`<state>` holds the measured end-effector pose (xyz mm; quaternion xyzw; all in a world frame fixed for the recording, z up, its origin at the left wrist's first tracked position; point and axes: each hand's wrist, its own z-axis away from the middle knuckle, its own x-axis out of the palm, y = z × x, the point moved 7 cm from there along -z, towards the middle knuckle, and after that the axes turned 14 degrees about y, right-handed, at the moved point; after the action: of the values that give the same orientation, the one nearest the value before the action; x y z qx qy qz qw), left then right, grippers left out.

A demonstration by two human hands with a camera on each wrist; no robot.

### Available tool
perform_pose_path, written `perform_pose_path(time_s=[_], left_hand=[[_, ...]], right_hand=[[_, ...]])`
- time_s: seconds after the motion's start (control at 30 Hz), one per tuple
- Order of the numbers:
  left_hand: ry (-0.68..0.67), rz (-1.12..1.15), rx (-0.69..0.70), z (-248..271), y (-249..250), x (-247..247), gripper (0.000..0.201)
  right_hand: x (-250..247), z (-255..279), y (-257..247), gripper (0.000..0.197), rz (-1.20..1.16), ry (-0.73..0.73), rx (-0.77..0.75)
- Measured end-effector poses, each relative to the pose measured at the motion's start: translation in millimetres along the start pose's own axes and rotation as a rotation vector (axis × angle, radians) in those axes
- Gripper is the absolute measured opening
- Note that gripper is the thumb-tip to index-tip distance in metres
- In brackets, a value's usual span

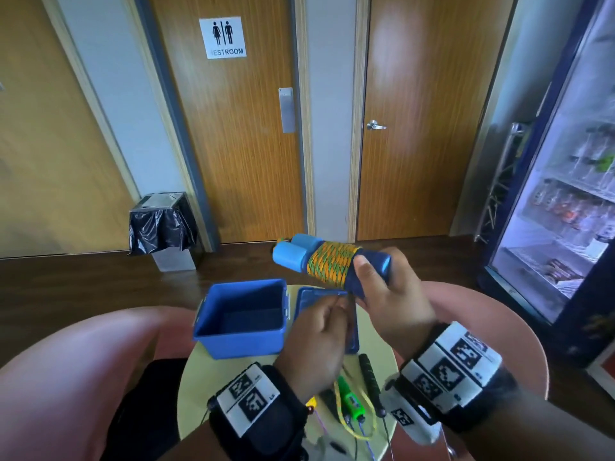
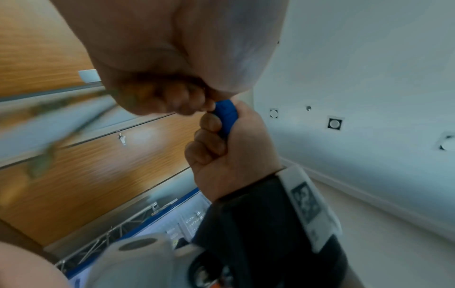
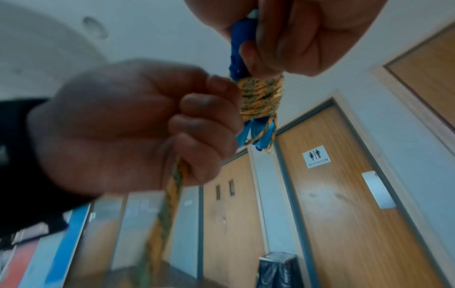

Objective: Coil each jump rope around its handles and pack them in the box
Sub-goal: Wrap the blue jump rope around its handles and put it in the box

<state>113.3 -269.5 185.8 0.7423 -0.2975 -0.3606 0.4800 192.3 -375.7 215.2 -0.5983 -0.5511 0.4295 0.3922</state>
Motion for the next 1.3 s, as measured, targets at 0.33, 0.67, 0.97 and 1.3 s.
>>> perform_pose_path(time_s=[0.33, 0.67, 0.97, 1.3], left_hand=[[-0.11, 0.122, -0.181, -31, -29, -84, 0.032], [-0.254, -0.345, 0.218, -62, -37, -170, 0.024], [-0.474, -0.337, 0.611, -84, -24, -198, 0.013], [-0.521, -0.17, 0.5, -95, -33, -196, 0.009]], right_hand=[[81, 21, -35, 0.026, 0.37, -0.032, -0.23], [142, 37, -44, 0.031, 0.898, -0.222, -0.428], [175, 65, -41, 0.034, 0.551, -0.768, -0.109], [166, 75, -43, 0.014, 0.451, -0.833, 0.251]])
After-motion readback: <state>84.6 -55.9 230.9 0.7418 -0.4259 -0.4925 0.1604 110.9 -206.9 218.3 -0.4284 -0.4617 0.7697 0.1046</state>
